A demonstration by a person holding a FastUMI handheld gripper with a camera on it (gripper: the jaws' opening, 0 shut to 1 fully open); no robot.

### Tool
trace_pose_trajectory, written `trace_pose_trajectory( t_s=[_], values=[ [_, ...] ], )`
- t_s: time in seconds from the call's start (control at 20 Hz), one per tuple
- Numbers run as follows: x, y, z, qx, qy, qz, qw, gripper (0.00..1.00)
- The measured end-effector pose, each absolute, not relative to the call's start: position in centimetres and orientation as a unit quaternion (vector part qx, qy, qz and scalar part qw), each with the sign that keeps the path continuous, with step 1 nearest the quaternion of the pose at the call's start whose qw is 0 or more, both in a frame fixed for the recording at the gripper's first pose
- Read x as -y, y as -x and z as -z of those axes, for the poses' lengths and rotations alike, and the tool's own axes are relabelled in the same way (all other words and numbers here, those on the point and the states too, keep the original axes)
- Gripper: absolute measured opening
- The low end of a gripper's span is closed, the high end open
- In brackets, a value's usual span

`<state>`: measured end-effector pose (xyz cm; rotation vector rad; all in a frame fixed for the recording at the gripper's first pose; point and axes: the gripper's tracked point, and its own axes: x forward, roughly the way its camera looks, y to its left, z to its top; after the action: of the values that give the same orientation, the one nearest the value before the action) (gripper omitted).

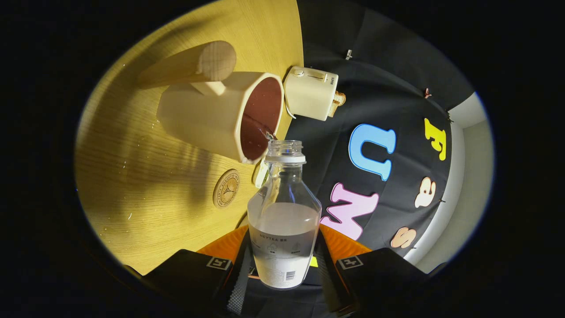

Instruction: Take the bottle from table, then pour the juice into the cup, finally place the bottle on the coaster

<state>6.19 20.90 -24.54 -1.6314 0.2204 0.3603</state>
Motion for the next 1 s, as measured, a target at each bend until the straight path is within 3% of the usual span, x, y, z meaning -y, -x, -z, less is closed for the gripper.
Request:
trace_pose_trajectory(
  t_s=[1.0],
  values=[
    [-21.23, -6.84, 24.27, -0.061, 0.749, -0.173, 0.637, 0.72]
  ],
)
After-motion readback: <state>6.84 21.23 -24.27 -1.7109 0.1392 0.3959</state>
